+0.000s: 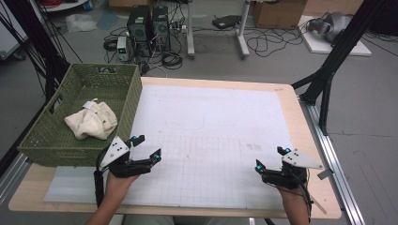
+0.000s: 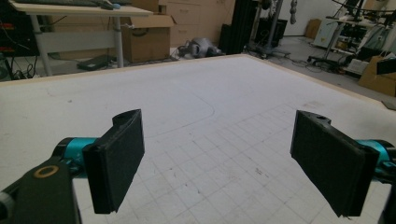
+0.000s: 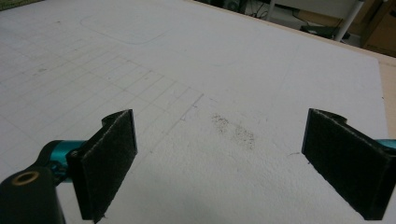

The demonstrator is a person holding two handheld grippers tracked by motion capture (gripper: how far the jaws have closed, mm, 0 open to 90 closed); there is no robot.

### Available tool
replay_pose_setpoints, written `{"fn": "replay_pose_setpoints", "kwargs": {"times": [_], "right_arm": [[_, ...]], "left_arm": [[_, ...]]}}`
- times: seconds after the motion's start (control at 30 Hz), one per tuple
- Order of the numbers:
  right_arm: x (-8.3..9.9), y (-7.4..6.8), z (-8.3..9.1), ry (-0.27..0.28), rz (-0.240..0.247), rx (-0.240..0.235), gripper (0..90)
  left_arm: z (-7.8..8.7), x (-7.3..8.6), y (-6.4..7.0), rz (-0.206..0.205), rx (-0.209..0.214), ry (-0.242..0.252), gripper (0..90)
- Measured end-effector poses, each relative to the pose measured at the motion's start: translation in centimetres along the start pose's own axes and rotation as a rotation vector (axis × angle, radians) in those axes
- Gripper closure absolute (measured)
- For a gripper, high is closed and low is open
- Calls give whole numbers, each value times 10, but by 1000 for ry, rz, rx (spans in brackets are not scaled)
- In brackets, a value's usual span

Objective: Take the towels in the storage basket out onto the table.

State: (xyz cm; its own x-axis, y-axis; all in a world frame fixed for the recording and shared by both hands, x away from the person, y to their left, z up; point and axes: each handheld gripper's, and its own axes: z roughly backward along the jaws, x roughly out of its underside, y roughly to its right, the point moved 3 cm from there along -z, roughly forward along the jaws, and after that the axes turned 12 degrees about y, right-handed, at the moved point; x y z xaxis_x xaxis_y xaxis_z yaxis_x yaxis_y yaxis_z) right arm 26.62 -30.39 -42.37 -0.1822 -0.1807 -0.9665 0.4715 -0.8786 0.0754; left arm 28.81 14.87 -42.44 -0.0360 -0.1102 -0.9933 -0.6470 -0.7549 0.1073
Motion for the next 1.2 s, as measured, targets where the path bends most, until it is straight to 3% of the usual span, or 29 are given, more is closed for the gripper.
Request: {"fn": "replay_pose_setpoints", "kwargs": {"times": [0.97,1.2], "right_arm": [[0,-3,0,-1,-10,-19,95],[0,-4,0,-2,-13,-21,95]], "left_arm": [[0,-2,2,-22,15,-14,182],[0,-12,7,-30,26,1,183]]}}
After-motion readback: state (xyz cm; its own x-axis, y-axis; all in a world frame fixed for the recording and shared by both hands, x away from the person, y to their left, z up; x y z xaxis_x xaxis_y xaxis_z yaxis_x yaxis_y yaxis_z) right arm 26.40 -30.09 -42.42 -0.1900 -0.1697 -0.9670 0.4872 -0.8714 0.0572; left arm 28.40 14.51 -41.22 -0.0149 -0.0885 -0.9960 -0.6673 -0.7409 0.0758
